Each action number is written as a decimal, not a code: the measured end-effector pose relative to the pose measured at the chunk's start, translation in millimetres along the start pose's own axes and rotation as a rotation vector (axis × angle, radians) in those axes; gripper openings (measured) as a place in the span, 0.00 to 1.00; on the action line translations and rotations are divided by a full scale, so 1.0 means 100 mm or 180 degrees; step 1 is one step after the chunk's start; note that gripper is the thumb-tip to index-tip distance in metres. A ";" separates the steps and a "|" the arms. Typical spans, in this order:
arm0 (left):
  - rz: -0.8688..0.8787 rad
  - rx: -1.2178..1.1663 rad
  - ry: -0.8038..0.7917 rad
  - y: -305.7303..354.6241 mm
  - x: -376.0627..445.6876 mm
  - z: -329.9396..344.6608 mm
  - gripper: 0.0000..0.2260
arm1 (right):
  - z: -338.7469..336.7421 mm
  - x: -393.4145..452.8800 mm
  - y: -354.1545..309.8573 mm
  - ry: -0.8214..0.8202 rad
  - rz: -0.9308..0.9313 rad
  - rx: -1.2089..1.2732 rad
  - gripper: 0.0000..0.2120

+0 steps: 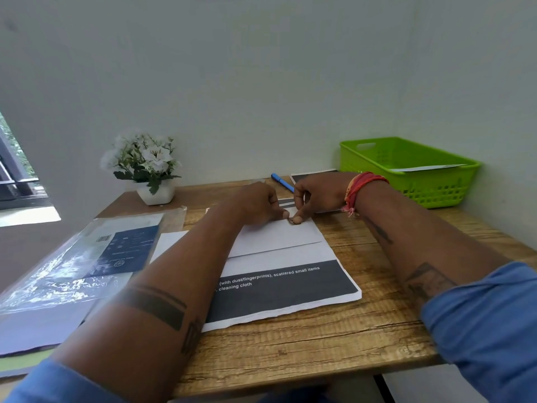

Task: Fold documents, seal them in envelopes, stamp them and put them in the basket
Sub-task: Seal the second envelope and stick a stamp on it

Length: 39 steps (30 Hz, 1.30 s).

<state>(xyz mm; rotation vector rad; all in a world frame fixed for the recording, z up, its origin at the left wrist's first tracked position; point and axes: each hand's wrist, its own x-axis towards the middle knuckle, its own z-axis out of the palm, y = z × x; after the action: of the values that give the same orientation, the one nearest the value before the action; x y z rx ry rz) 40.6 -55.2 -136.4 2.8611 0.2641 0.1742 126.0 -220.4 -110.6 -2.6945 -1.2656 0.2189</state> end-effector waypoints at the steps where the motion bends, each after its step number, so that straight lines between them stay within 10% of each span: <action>1: 0.0003 0.0003 0.0004 0.01 0.00 0.00 0.16 | -0.01 0.00 0.00 -0.0074 0.0015 0.0000 0.19; 39: 0.0069 0.0064 0.0077 -0.01 -0.03 0.03 0.13 | -0.01 -0.05 -0.10 -0.0455 0.0210 0.0164 0.22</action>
<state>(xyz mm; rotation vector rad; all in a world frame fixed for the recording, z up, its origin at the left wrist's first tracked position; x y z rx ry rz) 38.3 -55.5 -139.4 2.8842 0.2409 0.2118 115.8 -218.1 -107.4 -2.7209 -1.1906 0.4536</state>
